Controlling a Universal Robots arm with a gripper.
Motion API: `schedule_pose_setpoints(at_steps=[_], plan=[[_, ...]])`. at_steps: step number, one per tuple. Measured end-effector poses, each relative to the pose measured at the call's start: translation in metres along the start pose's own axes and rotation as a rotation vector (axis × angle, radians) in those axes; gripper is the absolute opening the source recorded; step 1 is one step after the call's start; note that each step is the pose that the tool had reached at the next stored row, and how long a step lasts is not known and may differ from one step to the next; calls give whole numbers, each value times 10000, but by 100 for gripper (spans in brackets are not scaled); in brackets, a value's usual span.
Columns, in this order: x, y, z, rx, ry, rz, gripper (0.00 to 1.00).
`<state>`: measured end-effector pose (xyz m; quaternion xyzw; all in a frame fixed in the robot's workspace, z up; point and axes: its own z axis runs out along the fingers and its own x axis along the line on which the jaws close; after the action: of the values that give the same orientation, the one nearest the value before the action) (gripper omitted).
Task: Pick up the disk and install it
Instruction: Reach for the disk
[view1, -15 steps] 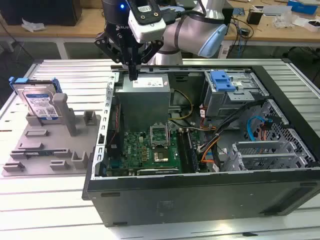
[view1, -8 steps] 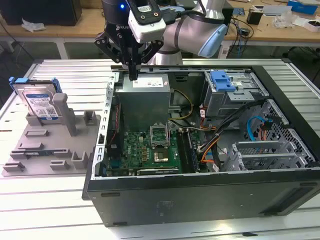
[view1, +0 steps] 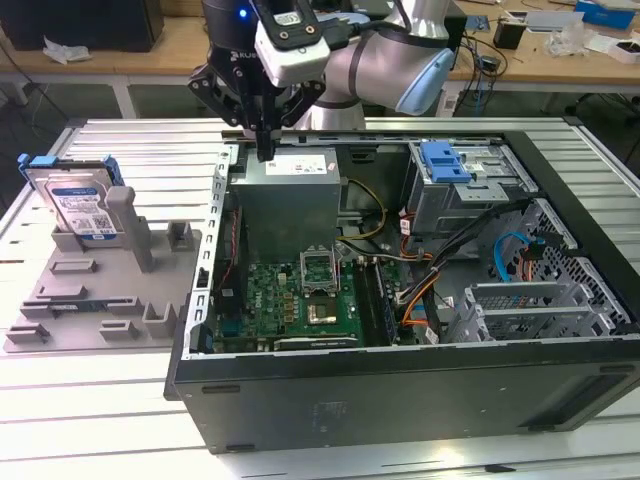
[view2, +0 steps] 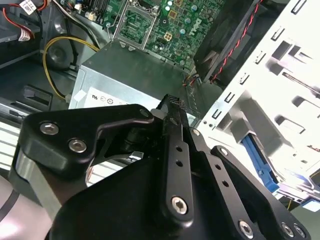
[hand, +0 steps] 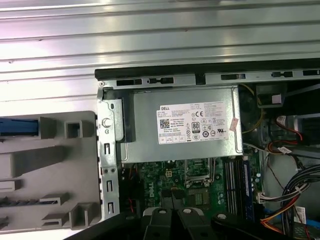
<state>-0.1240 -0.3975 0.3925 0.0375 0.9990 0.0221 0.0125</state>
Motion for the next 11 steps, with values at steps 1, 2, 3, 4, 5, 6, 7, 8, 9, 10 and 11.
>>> schedule_pose_setpoints(at_steps=[1, 2, 3, 4, 5, 6, 7, 8, 9, 10, 11], plan=[[18, 11, 0, 1, 0, 5, 11], [40, 26, 1, 1, 0, 9, 11], [73, 47, 1, 1, 0, 13, 11], [110, 73, 3, 1, -1, 19, 11], [129, 86, 4, 0, -1, 24, 11], [155, 104, 5, 0, -2, 28, 11], [187, 122, 6, 0, -1, 31, 11], [209, 133, 7, 0, -2, 34, 11], [234, 144, 9, 0, -3, 40, 11], [261, 152, 10, 0, -2, 46, 11], [293, 162, 10, 3, -2, 51, 11]])
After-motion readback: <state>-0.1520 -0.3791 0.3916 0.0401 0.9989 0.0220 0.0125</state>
